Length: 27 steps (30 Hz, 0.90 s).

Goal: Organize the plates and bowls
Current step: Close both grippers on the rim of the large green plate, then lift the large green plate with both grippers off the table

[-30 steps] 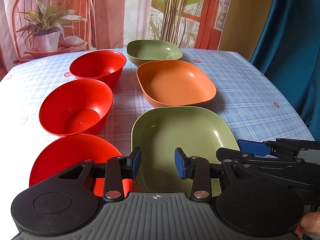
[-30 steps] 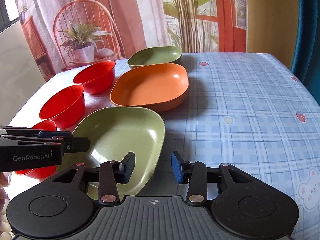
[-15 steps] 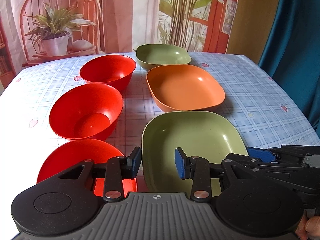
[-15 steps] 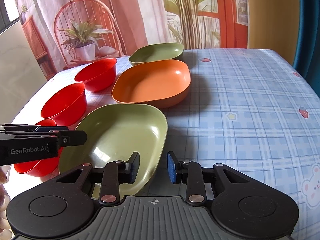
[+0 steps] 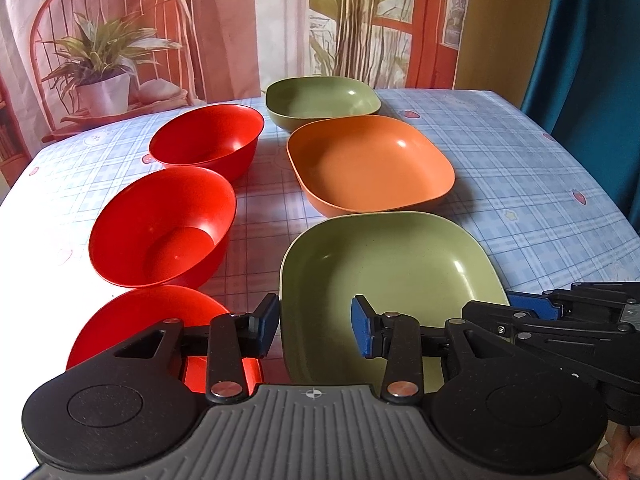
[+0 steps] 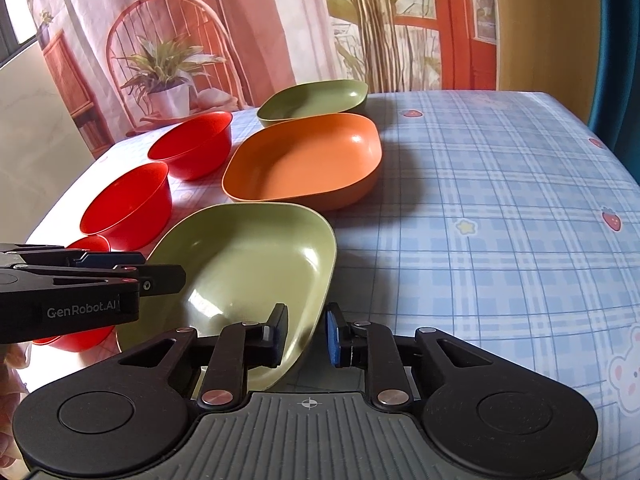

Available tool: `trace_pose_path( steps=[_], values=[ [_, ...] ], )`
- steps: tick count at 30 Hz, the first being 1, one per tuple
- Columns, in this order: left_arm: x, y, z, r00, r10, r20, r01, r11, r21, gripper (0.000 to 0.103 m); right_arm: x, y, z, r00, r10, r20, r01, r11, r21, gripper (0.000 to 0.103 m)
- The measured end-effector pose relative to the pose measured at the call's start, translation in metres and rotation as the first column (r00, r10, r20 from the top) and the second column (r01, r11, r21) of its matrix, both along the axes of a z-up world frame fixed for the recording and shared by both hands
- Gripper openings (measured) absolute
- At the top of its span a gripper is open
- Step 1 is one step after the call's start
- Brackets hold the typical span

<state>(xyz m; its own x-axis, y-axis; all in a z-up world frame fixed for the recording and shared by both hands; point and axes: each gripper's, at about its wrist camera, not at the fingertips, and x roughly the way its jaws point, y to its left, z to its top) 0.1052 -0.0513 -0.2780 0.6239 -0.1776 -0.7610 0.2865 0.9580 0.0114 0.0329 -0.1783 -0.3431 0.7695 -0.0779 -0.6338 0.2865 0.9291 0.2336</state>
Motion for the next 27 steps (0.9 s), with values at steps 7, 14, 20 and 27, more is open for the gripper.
trace_pose_path(
  steps=[7,14,20,27],
  values=[
    [0.004,0.0,-0.001,0.999,-0.009,-0.034,0.008,0.999,-0.037,0.041,-0.003,-0.01,-0.001,0.999,-0.032,0.004,0.032,0.999,0.019,0.01],
    [-0.005,0.0,-0.005,0.999,-0.044,-0.028,0.041,0.994,-0.101,0.041,-0.007,-0.02,-0.002,0.997,-0.072,0.011,0.072,0.997,0.027,0.01],
    [-0.01,0.007,-0.009,0.999,-0.046,-0.021,0.042,0.986,-0.16,0.04,-0.01,-0.024,-0.002,0.996,-0.086,0.015,0.086,0.996,0.037,0.01],
    [-0.01,0.009,-0.013,0.999,-0.045,-0.031,0.039,0.986,-0.159,0.036,-0.009,-0.024,-0.003,0.996,-0.086,0.01,0.085,0.996,0.039,0.007]
  ],
)
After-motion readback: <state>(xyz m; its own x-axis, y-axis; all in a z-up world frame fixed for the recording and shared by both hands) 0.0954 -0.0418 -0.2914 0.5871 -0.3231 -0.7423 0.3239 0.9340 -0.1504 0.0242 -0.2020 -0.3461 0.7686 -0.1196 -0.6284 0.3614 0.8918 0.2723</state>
